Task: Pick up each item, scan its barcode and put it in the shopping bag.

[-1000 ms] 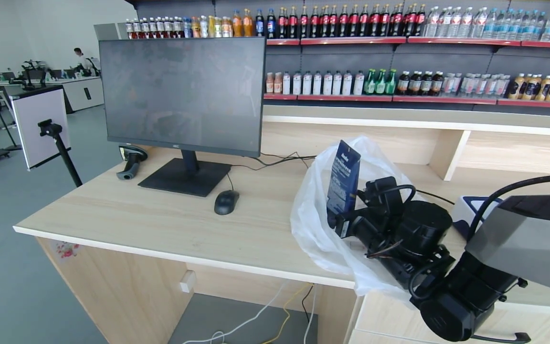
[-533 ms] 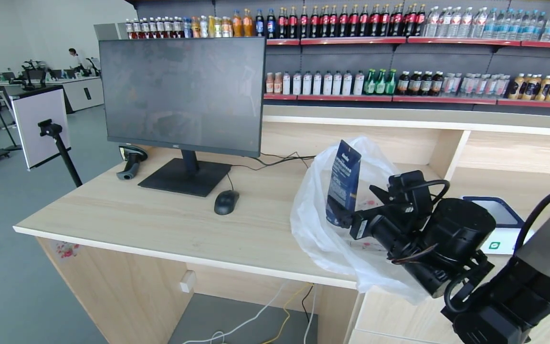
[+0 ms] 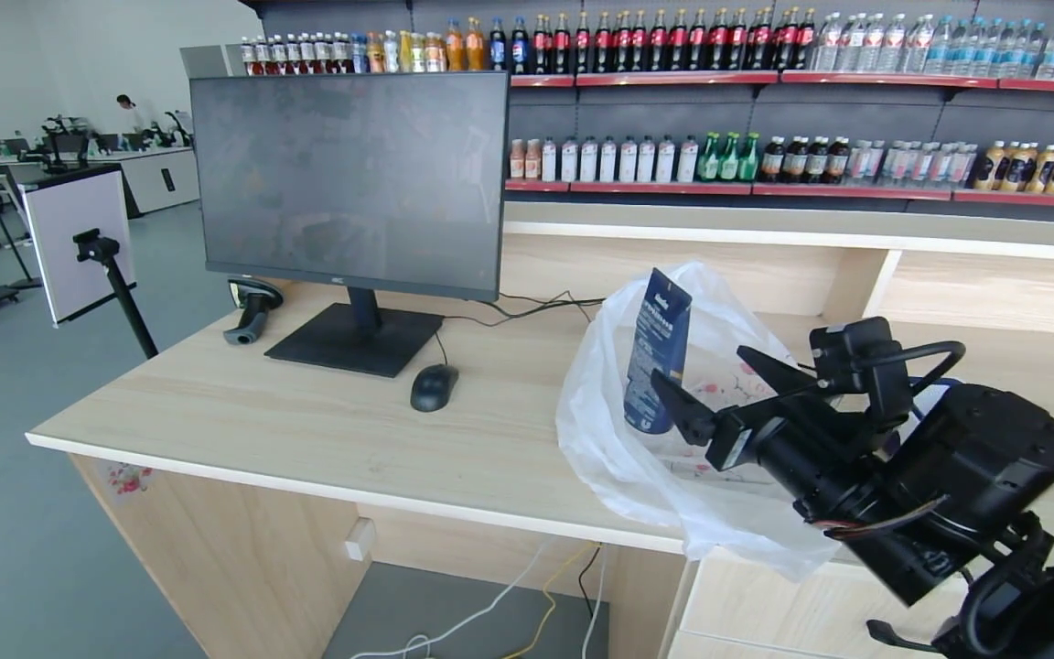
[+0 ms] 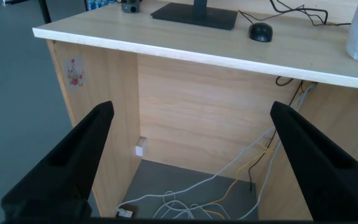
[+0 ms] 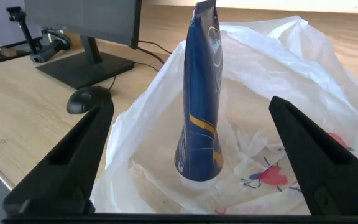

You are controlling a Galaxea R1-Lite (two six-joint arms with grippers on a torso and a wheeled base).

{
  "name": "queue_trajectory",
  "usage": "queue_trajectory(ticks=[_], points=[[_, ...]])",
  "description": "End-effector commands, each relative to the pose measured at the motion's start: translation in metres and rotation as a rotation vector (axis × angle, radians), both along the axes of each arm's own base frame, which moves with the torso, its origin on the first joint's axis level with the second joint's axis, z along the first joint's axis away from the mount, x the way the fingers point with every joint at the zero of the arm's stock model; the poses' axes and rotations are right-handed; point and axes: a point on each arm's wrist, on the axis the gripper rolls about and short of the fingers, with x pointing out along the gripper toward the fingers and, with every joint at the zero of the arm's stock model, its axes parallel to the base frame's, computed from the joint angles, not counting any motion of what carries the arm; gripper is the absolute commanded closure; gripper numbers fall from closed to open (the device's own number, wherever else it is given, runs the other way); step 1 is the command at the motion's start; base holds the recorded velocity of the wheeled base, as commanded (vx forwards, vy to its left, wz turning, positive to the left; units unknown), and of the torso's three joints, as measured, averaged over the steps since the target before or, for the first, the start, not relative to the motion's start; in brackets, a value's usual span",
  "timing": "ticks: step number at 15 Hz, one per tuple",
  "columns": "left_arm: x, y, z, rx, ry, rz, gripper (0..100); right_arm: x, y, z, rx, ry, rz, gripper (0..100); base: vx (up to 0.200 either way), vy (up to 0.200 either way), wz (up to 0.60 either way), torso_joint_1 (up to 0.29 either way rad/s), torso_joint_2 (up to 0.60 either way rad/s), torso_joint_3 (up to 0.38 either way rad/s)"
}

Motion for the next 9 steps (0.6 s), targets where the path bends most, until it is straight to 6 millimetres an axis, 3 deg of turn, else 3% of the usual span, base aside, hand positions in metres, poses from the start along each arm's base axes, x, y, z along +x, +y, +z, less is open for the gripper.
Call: queue_trajectory(ticks=[1, 5, 9], points=[[0.0, 0.0, 0.0, 0.0, 0.0, 0.001, 0, -0.012, -0.005, 0.011, 0.017, -0.028, 0.009, 0, 0.0, 0.0, 0.0, 0.0, 0.0, 0.0], [0.0, 0.0, 0.0, 0.0, 0.0, 0.001, 0, -0.025, -0.008, 0.023, 0.064, -0.055, 0.031, 0, 0.0, 0.0, 0.0, 0.0, 0.0, 0.0], [0.0, 0.0, 0.0, 0.001, 0.0, 0.001, 0, -0.036, -0.016, 0.021, 0.07, -0.037, 0.032, 0, 0.0, 0.0, 0.0, 0.0, 0.0, 0.0]])
